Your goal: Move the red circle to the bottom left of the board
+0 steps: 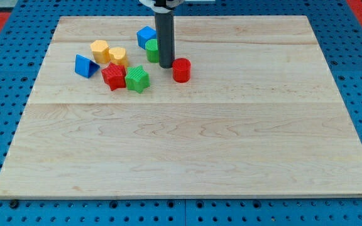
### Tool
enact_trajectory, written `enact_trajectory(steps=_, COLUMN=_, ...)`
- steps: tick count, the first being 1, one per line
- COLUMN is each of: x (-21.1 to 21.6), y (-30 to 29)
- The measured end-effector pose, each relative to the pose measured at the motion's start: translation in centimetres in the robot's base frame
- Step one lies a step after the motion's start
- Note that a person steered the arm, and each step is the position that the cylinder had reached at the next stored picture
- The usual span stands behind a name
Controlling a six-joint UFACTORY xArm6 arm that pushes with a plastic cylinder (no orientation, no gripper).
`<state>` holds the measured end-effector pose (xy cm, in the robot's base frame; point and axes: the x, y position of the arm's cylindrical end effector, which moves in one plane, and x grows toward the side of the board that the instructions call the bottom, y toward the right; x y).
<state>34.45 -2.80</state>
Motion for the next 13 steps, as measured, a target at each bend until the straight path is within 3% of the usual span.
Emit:
enact_trajectory(steps=4, x=0.1, y=1.0)
enact_trajectory(steps=5, x=1.9, y=5.8)
enact_trajectory(steps=6, x=4.3, y=6.3)
enact_trajectory(steps=9, x=6.4, y=17.0)
enact_trajectory(steps=10, x=11.8, y=11.6)
enact_trajectory(steps=11, x=12.2, y=1.2)
enact_trajectory(steps=13, x=4.7, y=9.1)
